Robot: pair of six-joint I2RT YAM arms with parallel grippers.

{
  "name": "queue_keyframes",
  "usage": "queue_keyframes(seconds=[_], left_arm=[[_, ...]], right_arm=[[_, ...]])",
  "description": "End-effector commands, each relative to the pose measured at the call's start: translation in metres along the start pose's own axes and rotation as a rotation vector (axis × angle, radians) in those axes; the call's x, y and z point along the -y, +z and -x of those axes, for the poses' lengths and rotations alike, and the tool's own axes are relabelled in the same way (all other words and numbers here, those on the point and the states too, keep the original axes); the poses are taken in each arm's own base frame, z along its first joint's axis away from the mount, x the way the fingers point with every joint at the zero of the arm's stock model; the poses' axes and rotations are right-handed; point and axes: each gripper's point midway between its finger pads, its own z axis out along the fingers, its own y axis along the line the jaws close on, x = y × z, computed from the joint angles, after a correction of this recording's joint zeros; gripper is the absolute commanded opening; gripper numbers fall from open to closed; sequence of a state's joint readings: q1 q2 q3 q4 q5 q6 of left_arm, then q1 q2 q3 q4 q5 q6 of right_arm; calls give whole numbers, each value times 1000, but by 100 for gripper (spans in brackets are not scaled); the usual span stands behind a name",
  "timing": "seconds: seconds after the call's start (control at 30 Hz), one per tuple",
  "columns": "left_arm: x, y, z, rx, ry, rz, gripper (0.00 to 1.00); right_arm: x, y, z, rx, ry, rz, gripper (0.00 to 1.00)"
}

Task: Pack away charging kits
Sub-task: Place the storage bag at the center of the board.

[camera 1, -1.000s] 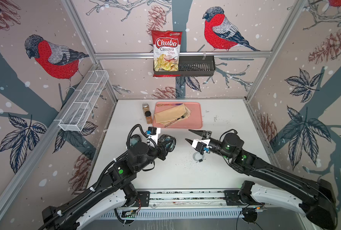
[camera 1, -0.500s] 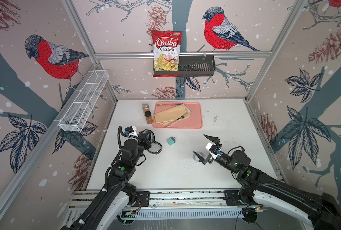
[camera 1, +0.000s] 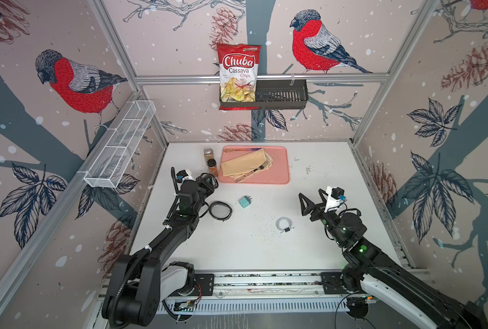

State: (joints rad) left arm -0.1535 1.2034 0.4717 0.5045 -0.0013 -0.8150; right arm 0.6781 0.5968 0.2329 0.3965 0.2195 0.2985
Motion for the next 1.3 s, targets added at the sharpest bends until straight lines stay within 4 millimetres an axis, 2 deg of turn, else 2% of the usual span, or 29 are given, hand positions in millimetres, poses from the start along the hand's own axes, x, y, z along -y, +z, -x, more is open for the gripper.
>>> queue_keyframes(seconds=[0.0, 0.17, 0.33, 0.43, 0.6, 0.77, 0.87, 0.9, 1.03, 1.2, 1.27], left_arm=[[3, 14, 19, 88, -39, -11, 0], [-16, 39, -1, 34, -106, 28, 0], [-18, 68, -23, -72, -131, 24, 0], [-28, 83, -35, -108, -154, 48, 0], [-42, 88, -41, -109, -163, 97, 0], [-52, 91, -56, -151, -194, 117, 0], [-63, 85, -60, -147, -210, 156, 22], [-66, 84, -62, -149, -215, 170, 33], [-76, 73, -64, -142, -221, 215, 70], [-83, 51, -59, -124, -209, 273, 94], [-84, 43, -57, -123, -208, 290, 97]], right_arm=[[-2, 1, -6, -30, 92, 24, 100], [5, 5, -8, -41, 120, -13, 100], [5, 9, -7, -54, 155, -27, 100], [8, 14, -11, -78, 166, -47, 100], [5, 21, -20, -145, 140, -52, 100], [2, 26, -22, -163, 142, -40, 100], [3, 27, -24, -170, 147, -46, 100], [4, 27, -25, -170, 148, -50, 100], [8, 28, -23, -169, 170, -81, 100], [4, 27, -21, -178, 171, -68, 100], [4, 27, -21, -176, 180, -65, 100]])
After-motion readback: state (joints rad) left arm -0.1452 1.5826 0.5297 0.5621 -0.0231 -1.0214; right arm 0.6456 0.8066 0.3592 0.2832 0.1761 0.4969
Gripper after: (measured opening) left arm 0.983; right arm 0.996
